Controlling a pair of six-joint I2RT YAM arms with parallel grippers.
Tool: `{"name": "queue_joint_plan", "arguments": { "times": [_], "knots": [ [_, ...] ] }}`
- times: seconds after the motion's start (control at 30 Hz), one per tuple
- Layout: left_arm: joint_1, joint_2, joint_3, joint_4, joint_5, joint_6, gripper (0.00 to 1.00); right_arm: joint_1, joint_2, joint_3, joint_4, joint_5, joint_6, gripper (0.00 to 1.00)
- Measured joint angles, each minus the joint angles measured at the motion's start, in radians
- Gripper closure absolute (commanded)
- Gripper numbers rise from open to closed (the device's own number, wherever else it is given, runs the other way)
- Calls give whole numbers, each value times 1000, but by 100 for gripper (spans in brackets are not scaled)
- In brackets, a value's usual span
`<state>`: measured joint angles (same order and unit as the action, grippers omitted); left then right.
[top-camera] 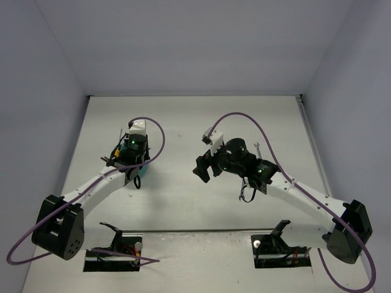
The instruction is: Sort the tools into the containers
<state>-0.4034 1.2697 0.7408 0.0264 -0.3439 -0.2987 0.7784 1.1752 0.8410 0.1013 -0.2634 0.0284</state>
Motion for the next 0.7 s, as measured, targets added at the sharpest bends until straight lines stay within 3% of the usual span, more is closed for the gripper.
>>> {"name": "queue_joint_plan", "arguments": {
  "times": [0.2, 0.7],
  "knots": [
    [0, -1, 19, -28, 13, -21, 50, 0, -8, 0, 0, 0, 1, 18],
    [0, -19, 196, -218, 24, -27, 40, -61, -83, 0, -1, 32, 56, 15]
  ]
}}
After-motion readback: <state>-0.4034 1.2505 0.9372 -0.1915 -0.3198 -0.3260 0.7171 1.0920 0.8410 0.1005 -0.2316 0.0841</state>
